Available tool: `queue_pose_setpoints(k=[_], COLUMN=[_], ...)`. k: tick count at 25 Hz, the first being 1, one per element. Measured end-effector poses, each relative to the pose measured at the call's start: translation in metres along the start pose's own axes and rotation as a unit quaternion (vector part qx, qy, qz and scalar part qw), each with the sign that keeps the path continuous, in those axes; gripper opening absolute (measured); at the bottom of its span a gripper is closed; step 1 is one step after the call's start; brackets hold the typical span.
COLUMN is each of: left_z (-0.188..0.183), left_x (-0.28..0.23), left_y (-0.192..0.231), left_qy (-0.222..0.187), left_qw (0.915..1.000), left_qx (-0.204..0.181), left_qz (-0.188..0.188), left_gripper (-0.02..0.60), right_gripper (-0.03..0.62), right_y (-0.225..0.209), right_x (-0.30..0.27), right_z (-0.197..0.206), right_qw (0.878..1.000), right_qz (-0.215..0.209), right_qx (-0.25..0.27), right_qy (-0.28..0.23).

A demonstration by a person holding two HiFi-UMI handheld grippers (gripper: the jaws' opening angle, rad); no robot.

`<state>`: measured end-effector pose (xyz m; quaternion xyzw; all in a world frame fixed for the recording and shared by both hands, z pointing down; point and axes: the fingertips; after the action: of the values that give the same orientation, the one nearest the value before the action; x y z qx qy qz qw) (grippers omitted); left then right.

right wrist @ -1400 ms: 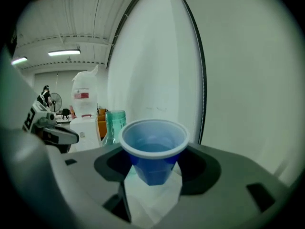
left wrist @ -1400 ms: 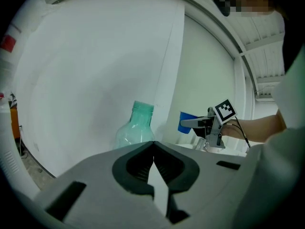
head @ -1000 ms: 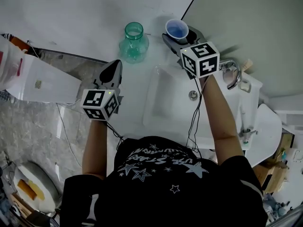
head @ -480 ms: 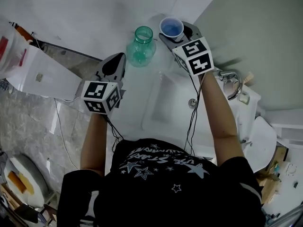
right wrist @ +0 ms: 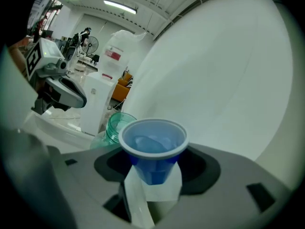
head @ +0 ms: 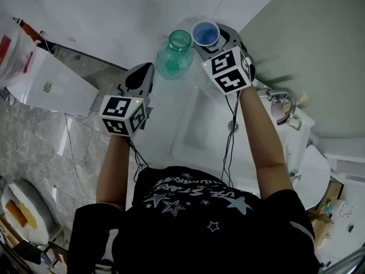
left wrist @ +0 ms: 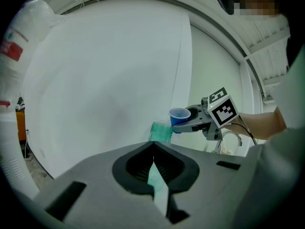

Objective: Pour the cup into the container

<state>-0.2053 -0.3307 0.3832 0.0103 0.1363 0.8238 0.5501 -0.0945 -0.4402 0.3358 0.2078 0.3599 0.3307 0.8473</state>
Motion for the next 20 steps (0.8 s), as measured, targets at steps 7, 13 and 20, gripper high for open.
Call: queue_pose_setpoints(k=[7, 13, 20], left_z=[0.006, 0.010, 0.016], left_x=[-0.001, 0.000, -0.003], left_y=[-0.001, -0.001, -0.002], left_qy=[0.001, 0.004, 0.006], left_qw=[1.0000, 0.9999, 0.9998], left_qx=[0.006, 0.011, 0.016], left_qz=[0.004, 0.004, 0.006], left_gripper=[0.011, 0.011, 0.011], right_gripper=[0.282, 0.282, 0.284], right_y=[0.001, -0.001, -0.005], right_x=[-0.007, -0.011, -0.015], right_z=[-0.004, -0.004, 0.001], right_qw=[0.998, 0.992, 0.986], right_qz=[0.022, 0.045, 0.068], right_qx=[0.062, 0.113, 0.144], right_qy=[0.016, 0.034, 0.049])
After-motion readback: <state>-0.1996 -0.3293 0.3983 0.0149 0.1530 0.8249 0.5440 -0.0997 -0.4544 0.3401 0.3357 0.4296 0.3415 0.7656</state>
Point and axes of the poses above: the fingertips, and each gripper's own axes: x backward along the fingers, y to its left, z out of its underside, and after that the axes turned 1 degree about z, right-handed
